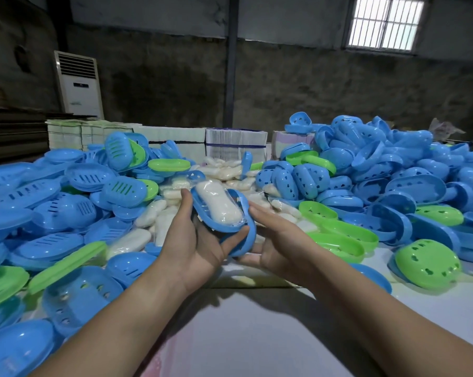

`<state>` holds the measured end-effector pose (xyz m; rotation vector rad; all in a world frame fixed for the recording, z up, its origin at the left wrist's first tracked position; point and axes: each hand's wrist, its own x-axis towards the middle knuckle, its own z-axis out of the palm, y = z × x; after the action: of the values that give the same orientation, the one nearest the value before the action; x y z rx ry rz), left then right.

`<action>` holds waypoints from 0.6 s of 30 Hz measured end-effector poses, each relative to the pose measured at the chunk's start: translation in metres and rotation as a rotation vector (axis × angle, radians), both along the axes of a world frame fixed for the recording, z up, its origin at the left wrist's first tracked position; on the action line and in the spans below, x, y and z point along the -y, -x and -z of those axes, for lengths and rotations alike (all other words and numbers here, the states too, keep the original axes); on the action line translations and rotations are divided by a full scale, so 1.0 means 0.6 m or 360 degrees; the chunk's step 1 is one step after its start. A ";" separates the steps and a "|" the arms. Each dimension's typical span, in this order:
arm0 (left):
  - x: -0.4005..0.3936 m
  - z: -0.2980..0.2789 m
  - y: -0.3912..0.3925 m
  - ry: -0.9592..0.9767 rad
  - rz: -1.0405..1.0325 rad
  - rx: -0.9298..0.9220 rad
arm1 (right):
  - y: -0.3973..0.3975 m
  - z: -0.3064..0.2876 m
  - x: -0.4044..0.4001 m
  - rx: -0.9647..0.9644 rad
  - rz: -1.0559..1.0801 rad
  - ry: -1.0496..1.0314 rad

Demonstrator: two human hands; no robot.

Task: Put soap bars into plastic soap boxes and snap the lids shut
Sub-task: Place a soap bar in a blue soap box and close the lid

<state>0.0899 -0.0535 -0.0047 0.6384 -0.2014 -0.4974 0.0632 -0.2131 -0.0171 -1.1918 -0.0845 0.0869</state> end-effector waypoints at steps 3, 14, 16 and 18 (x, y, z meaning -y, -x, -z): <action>0.000 0.000 0.000 -0.0016 0.0028 0.0007 | -0.001 0.004 0.000 -0.0059 0.0007 -0.0101; 0.007 0.011 -0.010 -0.0033 0.0114 0.0076 | 0.003 -0.017 0.003 0.0089 0.0390 -0.0093; 0.009 0.013 -0.011 -0.0013 0.0096 0.0059 | 0.005 -0.021 0.004 0.0181 0.0440 0.0032; 0.009 0.012 -0.008 -0.0019 0.0058 0.0036 | 0.008 -0.023 0.003 0.0258 0.0484 0.0191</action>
<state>0.0950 -0.0591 -0.0121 0.6535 -0.2317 -0.5268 0.0583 -0.2152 -0.0035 -1.3180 -0.0398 -0.2754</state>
